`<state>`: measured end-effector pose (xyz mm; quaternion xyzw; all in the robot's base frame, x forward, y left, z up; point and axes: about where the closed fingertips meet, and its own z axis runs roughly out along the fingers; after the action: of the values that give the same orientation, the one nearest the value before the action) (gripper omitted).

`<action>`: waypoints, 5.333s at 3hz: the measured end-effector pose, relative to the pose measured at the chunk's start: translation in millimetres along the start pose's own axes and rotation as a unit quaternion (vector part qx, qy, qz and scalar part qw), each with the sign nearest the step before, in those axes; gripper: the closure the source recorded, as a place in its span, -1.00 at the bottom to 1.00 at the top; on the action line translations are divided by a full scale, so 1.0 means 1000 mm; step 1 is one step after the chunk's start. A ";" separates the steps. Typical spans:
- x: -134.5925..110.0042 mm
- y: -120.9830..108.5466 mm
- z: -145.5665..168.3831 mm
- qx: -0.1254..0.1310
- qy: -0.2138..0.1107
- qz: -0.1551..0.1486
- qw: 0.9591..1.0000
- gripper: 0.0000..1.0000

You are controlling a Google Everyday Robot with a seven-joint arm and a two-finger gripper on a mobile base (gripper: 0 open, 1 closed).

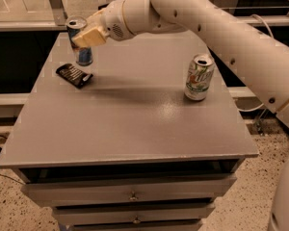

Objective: Move redbull can near rxbar chocolate

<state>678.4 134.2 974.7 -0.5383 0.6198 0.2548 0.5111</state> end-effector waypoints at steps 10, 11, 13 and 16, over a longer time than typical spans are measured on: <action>0.027 -0.023 0.016 -0.002 0.026 0.021 0.999 1.00; 0.027 -0.023 0.016 -0.002 0.026 0.021 0.999 1.00; 0.037 -0.016 0.020 -0.011 0.033 0.038 0.999 0.96; 0.046 -0.011 0.025 -0.015 0.044 0.057 0.997 -0.45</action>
Offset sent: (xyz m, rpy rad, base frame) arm 0.0163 -0.0009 -0.0449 -0.0918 0.0675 -0.0026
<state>702.5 134.0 927.0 -0.5205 0.6675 0.2681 0.4599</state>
